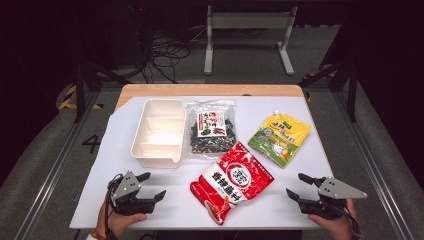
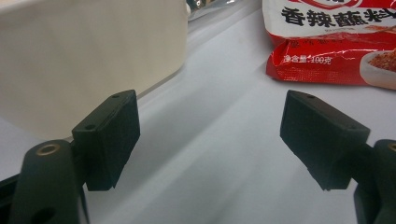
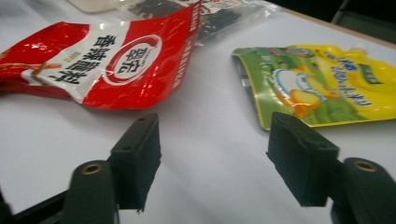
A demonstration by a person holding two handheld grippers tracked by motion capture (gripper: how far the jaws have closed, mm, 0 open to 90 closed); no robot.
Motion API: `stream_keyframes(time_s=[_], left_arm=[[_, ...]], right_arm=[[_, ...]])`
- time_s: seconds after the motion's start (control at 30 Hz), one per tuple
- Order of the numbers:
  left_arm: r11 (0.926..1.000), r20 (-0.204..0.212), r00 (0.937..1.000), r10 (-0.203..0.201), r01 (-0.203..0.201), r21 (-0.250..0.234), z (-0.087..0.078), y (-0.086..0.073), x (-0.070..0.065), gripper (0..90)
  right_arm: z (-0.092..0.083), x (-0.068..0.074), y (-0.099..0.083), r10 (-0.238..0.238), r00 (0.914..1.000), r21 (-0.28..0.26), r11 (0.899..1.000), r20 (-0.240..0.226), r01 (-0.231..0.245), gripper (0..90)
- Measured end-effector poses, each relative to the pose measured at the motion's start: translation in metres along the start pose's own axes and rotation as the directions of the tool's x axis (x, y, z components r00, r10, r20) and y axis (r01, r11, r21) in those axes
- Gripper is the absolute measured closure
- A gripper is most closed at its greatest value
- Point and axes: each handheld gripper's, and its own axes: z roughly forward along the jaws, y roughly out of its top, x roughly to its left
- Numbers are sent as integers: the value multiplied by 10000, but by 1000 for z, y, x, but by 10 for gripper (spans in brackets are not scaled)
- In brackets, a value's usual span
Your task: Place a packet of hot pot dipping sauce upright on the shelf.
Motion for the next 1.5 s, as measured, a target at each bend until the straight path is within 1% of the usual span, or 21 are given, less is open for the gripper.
stream_keyframes(time_s=[0.13, 0.23, 0.27, 0.33, 0.43, 0.47, 0.53, 0.6, 0.63, 0.7, 0.8, 0.9, 0.93, 0.97, 1.03, 1.13, 1.17, 1.23, 1.3, 1.43, 1.5], left_arm=[[9999, 79, 9999, -96, 96, -58, 1, 0, 0, 213], [10000, 121, 9999, 26, -27, 17, 2, 0, 0, 214], [10000, 111, 9999, -10, 9, 41, 2, 0, -1, 214], [9999, 103, 9999, 123, -124, 95, 2, -1, -1, 215], [9999, 88, 9999, 83, -84, 81, 1, -1, -1, 216], [10000, 99, 9999, 43, -43, 90, 1, -1, -2, 216], [9999, 141, 9998, 128, -129, 102, 1, -1, -4, 216], [9995, 107, 9997, 230, -232, 211, 1, -2, -4, 219], [9996, 141, 9998, 147, -150, 222, 2, -2, -4, 219], [9995, 140, 9998, 174, -178, 271, 2, -3, -4, 219], [9994, 171, 9997, 168, -173, 290, 1, -4, -5, 219], [9993, 141, 9997, 200, -204, 321, 0, -4, -6, 219], [9992, 137, 9997, 219, -223, 336, 0, -4, -6, 219], [9992, 163, 9997, 202, -207, 329, 0, -4, -6, 219], [9992, 136, 9995, 275, -279, 299, 0, -4, -7, 219], [9992, 131, 9996, 241, -245, 306, -2, -5, -6, 219], [9992, 174, 9995, 278, -283, 279, -2, -5, -6, 219], [9994, 197, 9997, 160, -166, 314, -1, -5, -7, 219], [9989, 244, 9992, 319, -328, 345, 0, -4, -7, 218], [9986, 292, 9989, 364, -375, 371, 2, -3, -9, 219], [9984, 331, 9988, 359, -373, 416, 3, -3, -9, 219]], right_arm=[[4, 2, 1, 111, 9996, 190, 9998, -246, -106, 407], [10, 8, 1, 231, 9948, 515, 9985, -996, -180, 412], [13, 9, 0, 274, 9931, 649, 9977, -1142, -200, 399], [21, 14, 1, 329, 9896, 1020, 9946, -1401, -186, 394], [29, 20, 3, 407, 9840, 1174, 9929, -1735, -203, 381], [34, 24, 5, 378, 9812, 1251, 9920, -1893, -141, 374], [42, 31, 8, 520, 9746, 1351, 9906, -2177, -226, 357], [49, 37, 11, 531, 9710, 1449, 9893, -2332, -193, 348], [52, 39, 12, 535, 9678, 1477, 9889, -2460, -171, 346], [58, 43, 14, 639, 9637, 1523, 9880, -2591, -246, 339], [65, 46, 17, 985, 9514, 1522, 9868, -2919, -554, 339], [69, 50, 19, 1101, 9473, 1565, 9855, -3007, -649, 346], [70, 50, 20, 1110, 9481, 1618, 9847, -2980, -644, 375], [70, 50, 22, 1099, 9519, 1675, 9838, -2860, -633, 381], [69, 50, 22, 1087, 9511, 1711, 9834, -2891, -603, 386], [65, 49, 19, 1164, 9529, 1991, 9781, -2799, -609, 386], [64, 48, 18, 1160, 9557, 2077, 9764, -2706, -597, 386], [64, 46, 17, 1351, 9580, 2216, 9720, -2530, -785, 376], [66, 45, 17, 1527, 9581, 2260, 9693, -2425, -972, 352], [74, 45, 18, 1798, 9526, 2395, 9634, -2453, -1201, 319], [79, 45, 19, 2046, 9418, 2388, 9608, -2668, -1411, 293]])
